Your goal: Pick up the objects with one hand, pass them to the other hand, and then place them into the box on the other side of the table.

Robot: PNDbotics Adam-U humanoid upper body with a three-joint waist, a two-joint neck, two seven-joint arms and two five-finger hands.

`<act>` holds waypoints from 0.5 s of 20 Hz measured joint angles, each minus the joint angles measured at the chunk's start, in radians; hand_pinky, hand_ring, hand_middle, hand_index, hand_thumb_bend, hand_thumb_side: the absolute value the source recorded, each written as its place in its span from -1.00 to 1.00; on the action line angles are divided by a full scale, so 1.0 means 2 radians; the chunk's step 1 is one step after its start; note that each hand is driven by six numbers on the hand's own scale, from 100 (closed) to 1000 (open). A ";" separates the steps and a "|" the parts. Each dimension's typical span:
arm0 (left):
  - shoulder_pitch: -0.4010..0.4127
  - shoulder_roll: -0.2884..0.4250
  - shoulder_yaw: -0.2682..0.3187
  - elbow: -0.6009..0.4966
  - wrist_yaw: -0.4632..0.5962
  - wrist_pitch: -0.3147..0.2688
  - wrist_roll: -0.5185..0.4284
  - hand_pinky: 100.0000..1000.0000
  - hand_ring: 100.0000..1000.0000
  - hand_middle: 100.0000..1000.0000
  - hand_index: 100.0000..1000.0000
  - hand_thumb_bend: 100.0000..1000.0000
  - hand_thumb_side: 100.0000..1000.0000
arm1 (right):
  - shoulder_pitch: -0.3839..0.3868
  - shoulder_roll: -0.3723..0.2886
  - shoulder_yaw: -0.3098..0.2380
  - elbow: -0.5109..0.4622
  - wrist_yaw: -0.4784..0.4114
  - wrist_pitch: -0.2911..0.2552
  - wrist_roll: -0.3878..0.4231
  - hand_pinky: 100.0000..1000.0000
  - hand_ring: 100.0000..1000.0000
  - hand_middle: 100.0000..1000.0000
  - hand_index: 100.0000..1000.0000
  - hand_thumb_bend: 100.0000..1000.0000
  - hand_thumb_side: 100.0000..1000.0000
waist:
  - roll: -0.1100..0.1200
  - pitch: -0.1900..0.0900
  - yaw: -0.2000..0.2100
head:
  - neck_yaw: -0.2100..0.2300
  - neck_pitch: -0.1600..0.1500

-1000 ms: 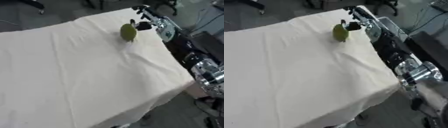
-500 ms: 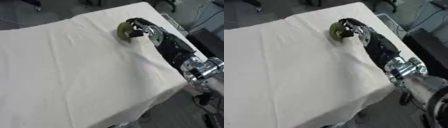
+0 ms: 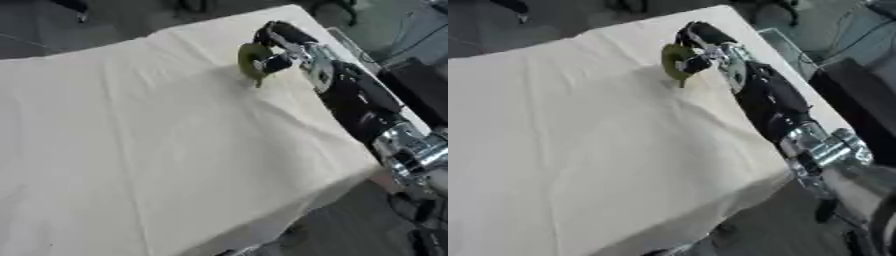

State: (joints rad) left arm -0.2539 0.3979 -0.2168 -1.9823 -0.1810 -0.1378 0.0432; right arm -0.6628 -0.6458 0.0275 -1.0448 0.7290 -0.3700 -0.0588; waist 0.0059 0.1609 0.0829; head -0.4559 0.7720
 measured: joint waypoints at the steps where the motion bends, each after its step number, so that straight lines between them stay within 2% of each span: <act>1: 0.000 0.002 -0.003 0.000 0.003 0.003 -0.003 0.20 -1.00 0.70 0.88 -1.00 -0.15 | 0.007 0.002 0.008 -0.042 -0.006 -0.007 -0.006 0.11 0.02 -0.57 -0.44 -1.00 -1.00 | 0.000 -0.001 -0.001 | 0.018 0.000; 3: -0.001 0.010 -0.007 0.000 0.007 0.012 -0.011 0.20 -1.00 0.70 0.87 -1.00 -0.21 | 0.023 0.007 0.027 -0.130 -0.018 -0.019 -0.010 0.19 0.03 -0.54 -0.43 -1.00 -0.94 | 0.000 -0.003 -0.003 | 0.055 0.000; 4: -0.003 0.016 -0.009 0.000 0.009 0.017 -0.015 0.21 -1.00 0.70 0.87 -1.00 -0.18 | 0.031 0.010 0.038 -0.175 -0.021 -0.026 -0.008 0.20 0.03 -0.54 -0.43 -1.00 -1.00 | 0.000 -0.003 -0.004 | 0.072 0.000; 6: -0.011 0.030 -0.014 0.000 0.011 0.026 -0.025 0.21 -1.00 0.72 0.88 -1.00 -0.11 | 0.044 0.019 0.059 -0.259 -0.026 -0.039 0.000 0.19 0.02 -0.54 -0.43 -1.00 -1.00 | 0.000 -0.004 -0.008 | 0.103 0.000; 8: -0.021 0.041 -0.021 0.000 0.012 0.034 -0.039 0.22 -1.00 0.73 0.88 -1.00 -0.08 | 0.052 0.033 0.078 -0.324 -0.033 -0.049 0.011 0.17 0.00 -0.54 -0.43 -1.00 -1.00 | 0.000 -0.005 -0.010 | 0.128 0.000; 10: -0.032 0.051 -0.029 0.000 0.014 0.041 -0.056 0.23 -1.00 0.76 0.90 -1.00 -0.02 | 0.054 0.048 0.096 -0.366 -0.045 -0.057 0.023 0.16 -0.01 -0.55 -0.44 -1.00 -1.00 | -0.001 -0.005 -0.012 | 0.148 0.000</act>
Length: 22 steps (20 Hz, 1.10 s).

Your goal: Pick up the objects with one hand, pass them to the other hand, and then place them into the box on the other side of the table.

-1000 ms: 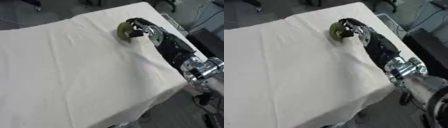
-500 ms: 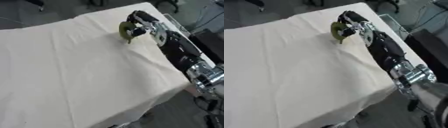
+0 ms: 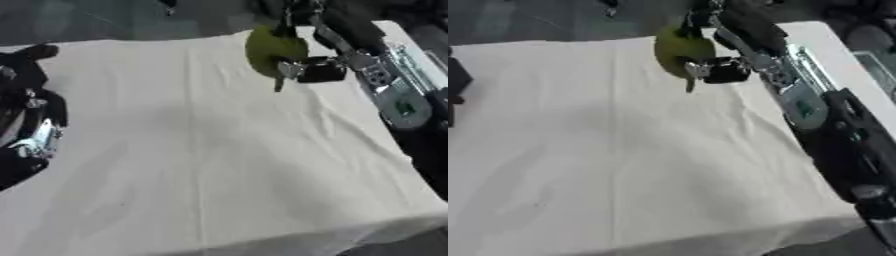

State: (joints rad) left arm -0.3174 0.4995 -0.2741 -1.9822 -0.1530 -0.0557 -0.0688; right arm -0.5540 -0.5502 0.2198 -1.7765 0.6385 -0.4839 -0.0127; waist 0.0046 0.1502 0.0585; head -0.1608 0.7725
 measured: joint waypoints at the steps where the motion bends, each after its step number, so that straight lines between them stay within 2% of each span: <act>1: -0.005 0.004 -0.005 0.000 0.001 0.003 -0.010 0.24 -1.00 0.77 0.91 -1.00 0.02 | 0.000 0.008 0.009 -0.015 -0.007 -0.004 0.007 0.16 -0.01 -0.55 -0.44 -1.00 -1.00 | 0.000 0.000 -0.001 | 0.008 0.000; 4: -0.021 0.013 -0.025 0.000 0.001 0.009 -0.042 0.25 -1.00 0.82 0.92 -1.00 0.08 | -0.007 0.027 0.031 -0.042 -0.027 -0.016 0.028 0.16 -0.01 -0.54 -0.44 -1.00 -1.00 | 0.000 0.000 -0.001 | 0.027 0.000; 8: -0.040 0.019 -0.051 0.000 0.001 0.015 -0.077 0.27 -1.00 0.87 0.95 -1.00 0.10 | -0.020 0.045 0.057 -0.052 -0.048 -0.031 0.055 0.16 -0.01 -0.55 -0.44 -1.00 -1.00 | 0.000 0.000 -0.002 | 0.039 0.000; 10: -0.048 0.020 -0.063 0.000 0.001 0.013 -0.090 0.30 -1.00 0.91 0.97 -0.83 0.10 | -0.025 0.052 0.067 -0.052 -0.056 -0.038 0.066 0.15 -0.01 -0.55 -0.44 -1.00 -1.00 | -0.001 0.000 -0.001 | 0.042 0.000; 16: -0.071 0.022 -0.093 0.000 -0.010 -0.027 -0.136 0.38 -1.00 0.97 0.99 -0.37 0.05 | -0.035 0.066 0.085 -0.052 -0.078 -0.050 0.090 0.13 -0.02 -0.56 -0.44 -1.00 -1.00 | -0.002 0.001 -0.001 | 0.039 0.000; 19: -0.077 0.024 -0.101 0.000 -0.024 -0.048 -0.150 0.36 -1.00 0.95 0.98 -0.32 0.03 | -0.035 0.067 0.088 -0.051 -0.085 -0.052 0.097 0.10 -0.02 -0.56 -0.44 -1.00 -1.00 | -0.003 0.001 -0.001 | 0.031 0.000; 22: -0.083 0.024 -0.107 0.000 -0.031 -0.057 -0.148 0.36 -1.00 0.95 0.98 -0.34 0.03 | -0.035 0.068 0.091 -0.051 -0.090 -0.053 0.103 0.08 -0.03 -0.56 -0.45 -1.00 -1.00 | -0.003 0.001 -0.001 | 0.023 0.000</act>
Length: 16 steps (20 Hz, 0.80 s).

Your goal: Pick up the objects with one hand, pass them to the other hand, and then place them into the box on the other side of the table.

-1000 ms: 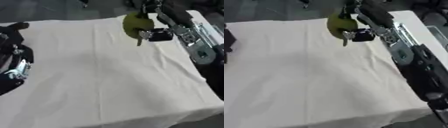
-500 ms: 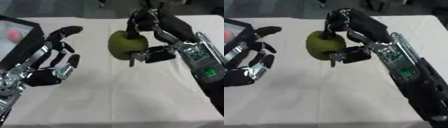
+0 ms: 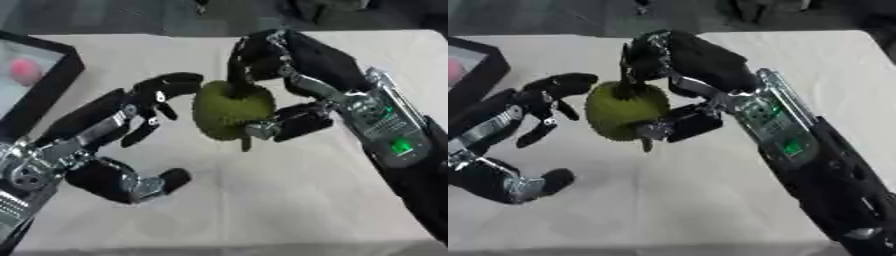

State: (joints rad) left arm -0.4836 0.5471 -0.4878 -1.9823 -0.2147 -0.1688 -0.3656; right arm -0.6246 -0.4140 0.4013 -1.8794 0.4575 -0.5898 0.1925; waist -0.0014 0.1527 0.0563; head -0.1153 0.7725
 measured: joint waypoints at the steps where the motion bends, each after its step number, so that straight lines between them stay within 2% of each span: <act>1: -0.002 0.000 -0.002 0.000 -0.001 -0.001 0.002 0.36 -1.00 0.95 0.98 -0.35 0.03 | 0.000 0.002 0.001 0.000 -0.002 0.000 0.002 0.05 -0.03 -0.56 -0.45 -1.00 -1.00 | 0.000 0.000 0.000 | -0.002 0.000; 4: -0.009 -0.001 -0.008 0.000 -0.001 0.002 0.009 0.35 -1.00 0.94 0.97 -0.34 0.00 | 0.000 0.004 0.004 0.000 -0.007 -0.001 0.007 -0.04 -0.06 -0.57 -0.45 -1.00 -1.00 | 0.000 0.000 -0.001 | -0.006 0.000; 8: -0.016 -0.004 -0.016 0.000 -0.004 0.014 0.020 0.35 -1.00 0.95 0.97 -0.46 -0.01 | 0.000 0.008 0.009 0.000 -0.013 -0.002 0.014 -0.11 -0.09 -0.57 -0.45 -1.00 -1.00 | -0.001 0.000 -0.003 | -0.010 0.000; 14: -0.022 -0.012 -0.022 0.000 -0.019 0.053 0.052 0.34 -1.00 0.94 0.96 -0.52 -0.01 | 0.000 0.012 0.013 -0.002 -0.021 -0.004 0.023 -0.15 -0.11 -0.57 -0.45 -1.00 -1.00 | -0.001 0.000 -0.004 | -0.011 0.000; 16: -0.022 -0.014 -0.024 0.000 -0.025 0.067 0.059 0.36 -1.00 0.96 0.97 -0.64 0.03 | 0.000 0.013 0.013 -0.003 -0.023 -0.003 0.024 -0.15 -0.11 -0.57 -0.45 -1.00 -1.00 | -0.001 0.000 -0.004 | -0.010 0.000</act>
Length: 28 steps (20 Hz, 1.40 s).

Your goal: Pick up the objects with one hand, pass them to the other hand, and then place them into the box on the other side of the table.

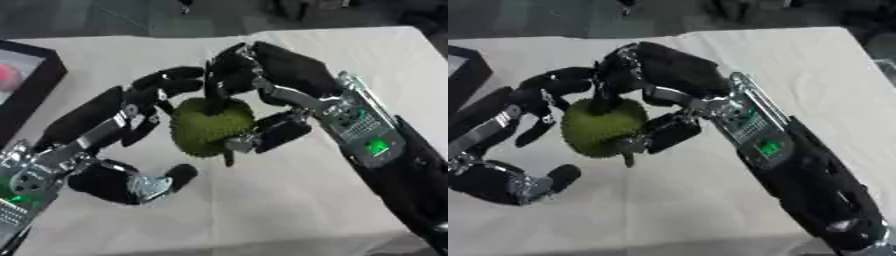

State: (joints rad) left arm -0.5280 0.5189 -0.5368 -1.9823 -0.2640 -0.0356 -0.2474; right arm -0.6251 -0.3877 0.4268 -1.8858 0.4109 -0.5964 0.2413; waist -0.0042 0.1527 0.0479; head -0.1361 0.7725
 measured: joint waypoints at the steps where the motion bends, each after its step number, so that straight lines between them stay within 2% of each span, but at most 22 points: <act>1: 0.000 0.000 -0.001 0.000 -0.003 0.005 0.001 0.37 -1.00 0.96 0.97 -0.69 0.06 | 0.000 0.000 0.000 0.000 -0.001 0.000 0.001 -0.16 -0.11 -0.57 -0.45 -1.00 -1.00 | 0.000 0.000 0.000 | 0.000 0.000; 11: 0.000 -0.005 -0.012 0.000 -0.028 0.028 -0.040 0.28 -1.00 0.80 0.79 -0.89 0.07 | 0.000 0.003 0.000 -0.001 -0.006 0.001 0.005 -0.17 -0.12 -0.57 -0.45 -1.00 -1.00 | 0.000 0.000 -0.003 | 0.003 0.000; 18: 0.000 -0.008 -0.019 0.000 -0.025 0.022 -0.063 0.19 -1.00 0.66 0.67 -1.00 0.02 | 0.000 0.003 0.000 -0.002 -0.008 0.002 0.005 -0.20 -0.13 -0.57 -0.45 -1.00 -1.00 | 0.000 0.000 -0.003 | 0.004 0.000; 24: -0.005 -0.012 -0.021 0.000 -0.008 0.019 -0.039 0.04 -1.00 0.39 0.44 -1.00 -0.13 | 0.000 0.003 0.002 -0.002 -0.009 0.001 0.006 -0.20 -0.14 -0.55 -0.43 -1.00 -1.00 | 0.000 0.000 -0.003 | 0.001 0.000; 28: -0.007 -0.013 -0.025 0.000 0.009 0.027 -0.010 -0.06 -1.00 0.21 0.29 -1.00 -0.25 | 0.000 0.003 0.003 -0.002 -0.010 0.000 0.008 -0.19 -0.14 -0.45 -0.32 -1.00 -1.00 | 0.000 0.000 -0.004 | 0.000 0.000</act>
State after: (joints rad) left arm -0.5420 0.4924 -0.5868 -1.9820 -0.2469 0.0174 -0.2666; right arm -0.6253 -0.3813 0.4319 -1.8898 0.3916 -0.5961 0.2575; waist -0.0046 0.1526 0.0391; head -0.1352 0.7725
